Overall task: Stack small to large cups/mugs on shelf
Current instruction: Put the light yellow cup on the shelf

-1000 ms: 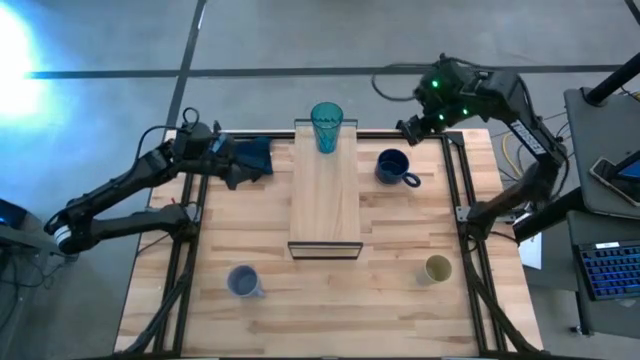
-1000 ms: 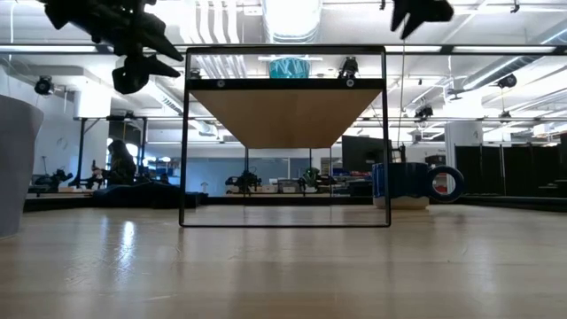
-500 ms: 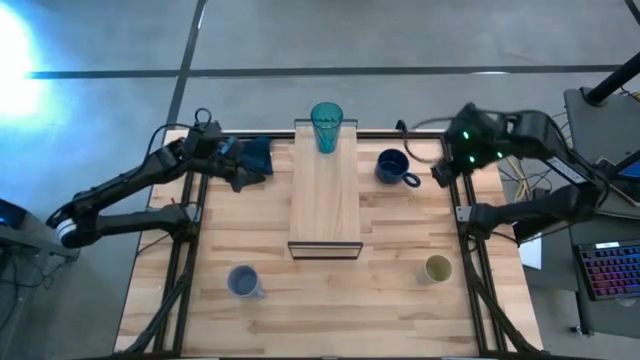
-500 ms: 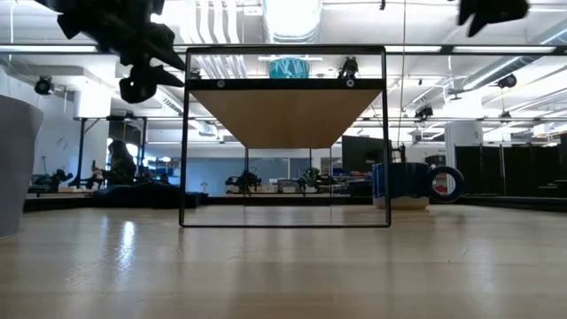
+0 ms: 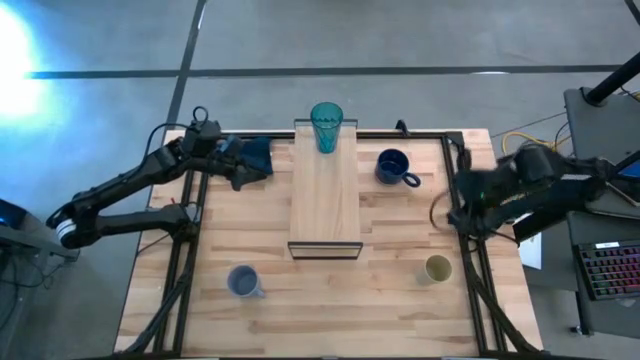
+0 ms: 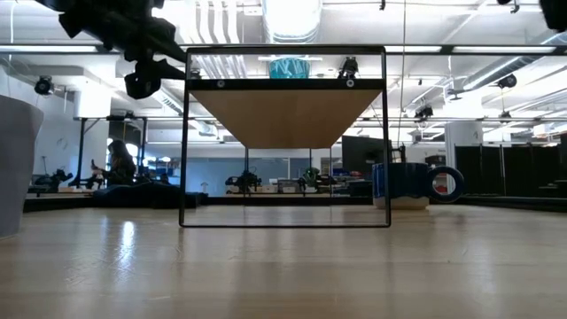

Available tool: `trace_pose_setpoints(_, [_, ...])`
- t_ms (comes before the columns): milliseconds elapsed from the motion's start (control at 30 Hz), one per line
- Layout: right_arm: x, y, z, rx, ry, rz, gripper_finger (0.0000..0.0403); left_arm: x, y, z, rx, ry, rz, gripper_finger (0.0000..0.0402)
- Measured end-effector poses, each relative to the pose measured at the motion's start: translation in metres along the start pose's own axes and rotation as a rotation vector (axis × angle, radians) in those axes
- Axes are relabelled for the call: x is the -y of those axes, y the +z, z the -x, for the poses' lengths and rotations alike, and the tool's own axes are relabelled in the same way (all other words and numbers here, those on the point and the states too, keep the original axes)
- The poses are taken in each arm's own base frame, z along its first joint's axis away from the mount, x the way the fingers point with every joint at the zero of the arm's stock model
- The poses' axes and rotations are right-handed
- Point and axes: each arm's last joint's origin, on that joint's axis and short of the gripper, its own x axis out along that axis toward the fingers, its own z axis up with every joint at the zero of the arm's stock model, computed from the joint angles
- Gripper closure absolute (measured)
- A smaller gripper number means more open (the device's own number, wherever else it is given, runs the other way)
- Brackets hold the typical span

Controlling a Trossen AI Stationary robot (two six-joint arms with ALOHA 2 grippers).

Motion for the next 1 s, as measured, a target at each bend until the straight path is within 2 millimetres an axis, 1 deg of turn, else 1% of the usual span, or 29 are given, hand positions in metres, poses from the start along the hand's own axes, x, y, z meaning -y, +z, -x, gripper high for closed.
trace_pose_setpoints(133, [-0.013,-0.013,-0.014,-0.037,-0.071,0.076,0.0272,0.001,0.0,0.001,0.005,0.002,-0.002,0.0272])
trace_pose_setpoints(300, [-0.025,-0.031,-0.033,-0.068,-0.163,0.115,0.0277,0.0,0.0,-0.001,-0.001,0.005,0.004,0.0272])
trace_pose_setpoints(433, [-0.03,-0.049,-0.05,-0.105,-0.226,0.109,0.0267,-0.002,0.0,-0.003,-0.009,0.009,0.01,0.0272])
trace_pose_setpoints(567, [-0.035,-0.062,-0.063,-0.1,-0.205,0.085,0.0251,-0.002,0.0,-0.003,-0.01,0.012,0.011,0.0272])
trace_pose_setpoints(767, [-0.038,-0.067,-0.075,-0.085,-0.172,0.034,0.0228,-0.004,0.0,-0.006,-0.022,0.017,0.018,0.0272])
trace_pose_setpoints(933, [-0.039,-0.068,-0.097,-0.036,-0.124,0.035,0.022,-0.006,0.0,-0.009,-0.031,0.022,0.025,0.0272])
trace_pose_setpoints(1000, [-0.036,-0.068,-0.103,-0.009,-0.134,0.031,0.0221,-0.006,0.0,-0.009,-0.033,0.023,0.026,0.0272])
